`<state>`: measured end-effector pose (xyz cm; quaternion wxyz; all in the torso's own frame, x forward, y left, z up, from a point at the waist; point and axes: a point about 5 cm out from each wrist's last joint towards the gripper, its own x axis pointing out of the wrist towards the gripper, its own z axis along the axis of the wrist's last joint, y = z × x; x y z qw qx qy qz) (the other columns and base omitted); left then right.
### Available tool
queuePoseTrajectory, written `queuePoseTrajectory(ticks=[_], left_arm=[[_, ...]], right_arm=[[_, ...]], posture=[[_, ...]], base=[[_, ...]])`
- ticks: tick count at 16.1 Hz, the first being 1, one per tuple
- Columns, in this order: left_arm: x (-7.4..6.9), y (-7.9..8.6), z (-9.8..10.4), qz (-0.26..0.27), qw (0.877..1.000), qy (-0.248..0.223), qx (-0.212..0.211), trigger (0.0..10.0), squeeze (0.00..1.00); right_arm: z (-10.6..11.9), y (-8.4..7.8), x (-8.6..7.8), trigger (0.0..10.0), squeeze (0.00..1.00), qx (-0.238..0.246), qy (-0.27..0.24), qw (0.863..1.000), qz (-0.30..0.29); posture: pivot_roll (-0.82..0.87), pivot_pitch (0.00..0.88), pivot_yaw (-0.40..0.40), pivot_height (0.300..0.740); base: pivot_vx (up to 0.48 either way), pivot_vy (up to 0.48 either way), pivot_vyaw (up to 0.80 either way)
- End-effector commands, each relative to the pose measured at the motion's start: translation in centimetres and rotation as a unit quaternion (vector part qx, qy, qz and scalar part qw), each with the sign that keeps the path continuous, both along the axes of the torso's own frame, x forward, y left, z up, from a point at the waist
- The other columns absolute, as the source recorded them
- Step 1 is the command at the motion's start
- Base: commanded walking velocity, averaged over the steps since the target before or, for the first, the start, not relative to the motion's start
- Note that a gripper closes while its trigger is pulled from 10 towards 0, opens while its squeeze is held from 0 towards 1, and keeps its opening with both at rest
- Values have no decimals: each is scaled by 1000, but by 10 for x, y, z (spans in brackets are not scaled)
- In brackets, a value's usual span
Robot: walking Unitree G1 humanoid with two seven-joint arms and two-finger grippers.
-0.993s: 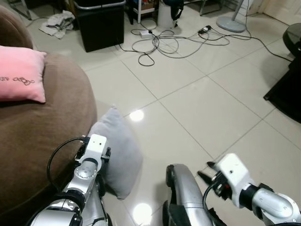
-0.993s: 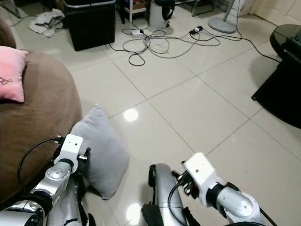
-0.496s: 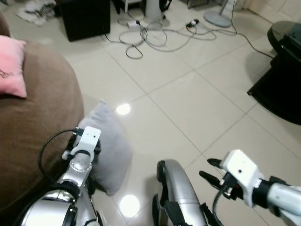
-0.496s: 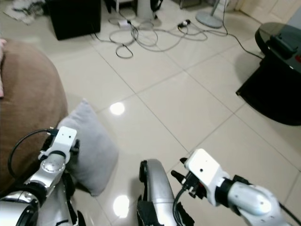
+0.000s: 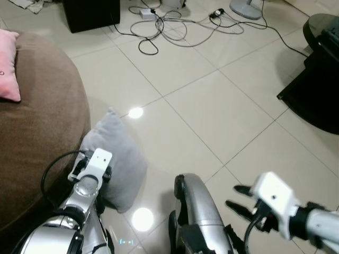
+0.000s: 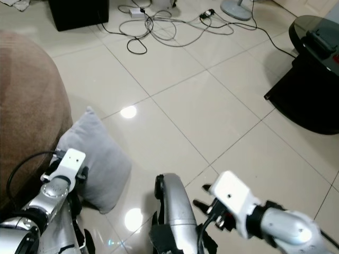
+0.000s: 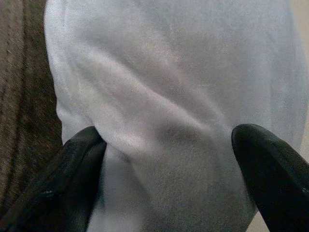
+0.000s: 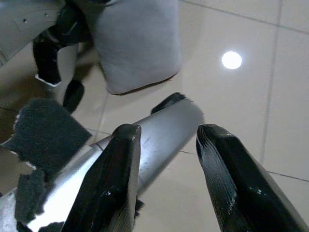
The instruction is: Move the pillow to the sofa from floor
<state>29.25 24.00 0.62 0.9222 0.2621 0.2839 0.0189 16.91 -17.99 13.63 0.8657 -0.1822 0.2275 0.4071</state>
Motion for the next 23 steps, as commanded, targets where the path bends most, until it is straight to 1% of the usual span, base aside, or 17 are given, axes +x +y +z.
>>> queuePoseTrajectory(ticks=[1,2,3,4,6,8,11,17,21,23], left_arm=[[-13,-5,-15,-9,999,36,-17,10000,0],[-14,-5,-16,-10,999,38,-20,7137,0],[-15,-5,-16,-12,999,39,-19,2275,0],[-15,-5,-16,-14,999,39,-20,0,0],[-14,-5,-15,-21,999,37,-23,0,0],[-12,-5,-13,-25,999,33,-23,0,0],[-11,-6,-12,-28,999,30,-27,0,0],[-6,-6,-7,-35,998,25,-39,0,0],[-5,-10,-7,-45,998,26,-44,0,0],[-4,-11,-7,-50,997,27,-45,0,0]], right_arm=[[-6,-1,3,10000,0,-6,9,1000,-4],[-9,1,6,10000,0,-4,8,1000,-7],[-9,3,8,10000,0,-3,7,1000,-7],[-8,3,9,10000,0,-3,5,1000,-7],[-3,6,11,10000,0,-2,-2,1000,-7],[13,11,10,10000,0,0,-14,1000,-1],[19,13,10,10000,0,1,-19,1000,0],[15,20,15,10000,0,4,-13,1000,-10],[7,23,25,10000,0,6,-16,1000,-17],[5,28,31,10000,0,7,-21,1000,-20]], posture=[[-366,233,-211,532],[-366,233,-211,532],[-364,231,-210,532],[-364,231,-210,532],[-361,224,-206,532],[-361,221,-201,532],[-360,220,-193,532],[-351,203,-173,532],[-332,178,-155,532],[-322,158,-139,532]], base=[[0,0,0],[0,0,0],[0,0,0],[0,0,0],[0,0,0],[0,0,0],[0,0,0],[0,0,0],[0,0,0],[0,0,0]])
